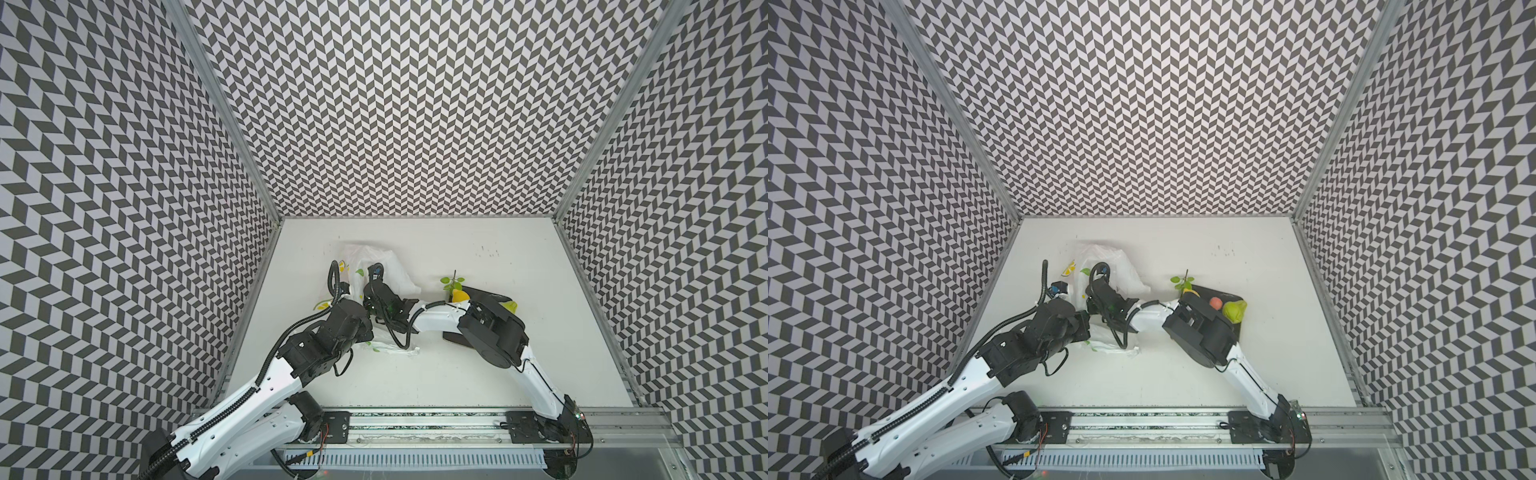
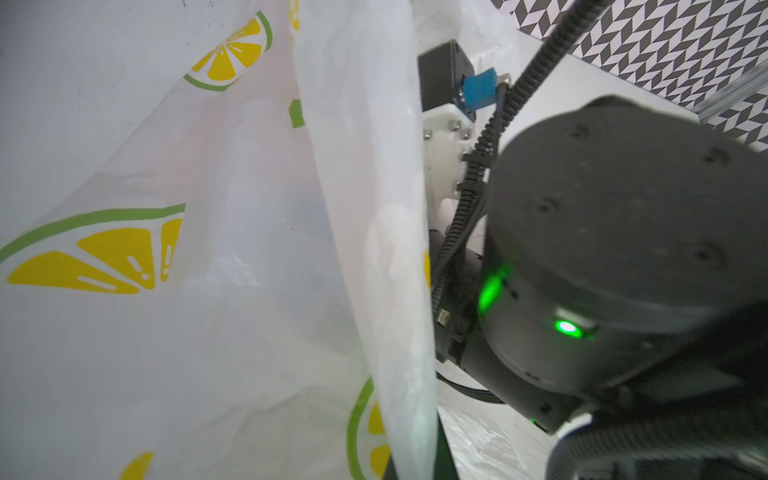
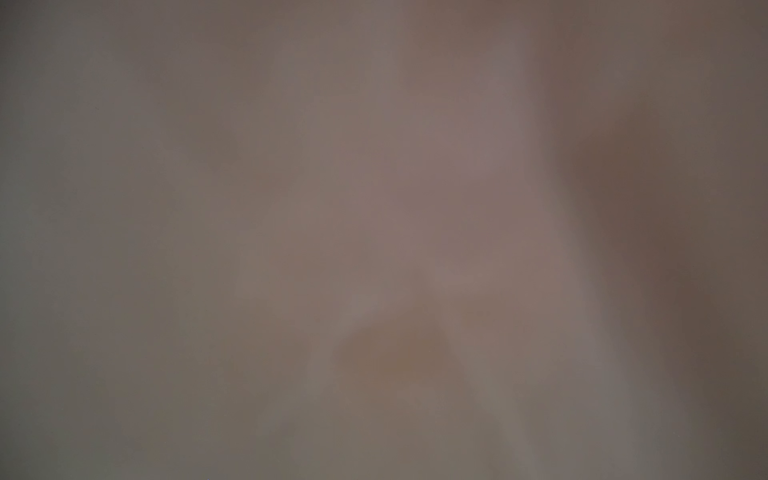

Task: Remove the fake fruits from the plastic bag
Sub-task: 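Hold the bag with the left gripper while the right reaches toward the yellow fruit, then grasp the yellow pear inside the bag with the right gripper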

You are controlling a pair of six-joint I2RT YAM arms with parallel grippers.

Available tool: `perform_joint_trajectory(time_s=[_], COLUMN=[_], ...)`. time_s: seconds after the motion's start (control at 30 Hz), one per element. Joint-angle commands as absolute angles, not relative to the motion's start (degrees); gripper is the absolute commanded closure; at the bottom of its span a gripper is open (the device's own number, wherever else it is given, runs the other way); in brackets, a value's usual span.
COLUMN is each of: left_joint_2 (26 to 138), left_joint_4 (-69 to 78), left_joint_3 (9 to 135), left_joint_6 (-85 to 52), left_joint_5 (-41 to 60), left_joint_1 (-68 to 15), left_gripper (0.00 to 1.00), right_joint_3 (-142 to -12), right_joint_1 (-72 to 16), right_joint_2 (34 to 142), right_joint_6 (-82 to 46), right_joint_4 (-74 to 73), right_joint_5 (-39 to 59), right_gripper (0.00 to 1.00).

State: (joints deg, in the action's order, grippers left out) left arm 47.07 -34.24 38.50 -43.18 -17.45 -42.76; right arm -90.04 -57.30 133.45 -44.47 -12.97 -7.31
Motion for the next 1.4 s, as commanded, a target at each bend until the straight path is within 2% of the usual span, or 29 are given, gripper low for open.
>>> perform_joint_trajectory(time_s=[0.0,0.13,0.33,0.5,0.93,1.37], left_joint_2=[46.9,46.3,42.7,40.0,37.9,39.4], left_joint_4=[-33.0,-33.6,-35.0,-35.1,-33.3,-29.1], left_joint_3=[40.3,40.3,38.7,36.4,33.1,33.4], left_joint_6=[-42.8,-42.9,-45.3,-46.9,-47.6,-45.3], left_joint_5=[-17.3,-18.0,-20.9,-21.4,-20.7,-20.8], left_joint_1=[-43.1,-43.1,-43.1,-42.8,-42.6,-42.5], left_gripper=[1.00,1.00,1.00,1.00,1.00,1.00], right_joint_3=[-92.2,-92.1,-87.5,-81.8,-59.4,-43.3], right_joint_1=[-58.0,-57.9,-57.7,-57.9,-59.6,-62.3], right_joint_2=[136.0,136.6,131.0,124.0,104.0,81.2], right_joint_6=[-45.4,-45.2,-40.7,-40.7,-43.8,-44.8], right_joint_4=[-11.7,-10.4,-12.2,-13.4,-21.1,-15.4], right_joint_5=[-9.3,-11.7,-13.2,-7.5,-4.4,-3.5], right_gripper=[0.15,0.23,0.47,0.55,0.56,0.56])
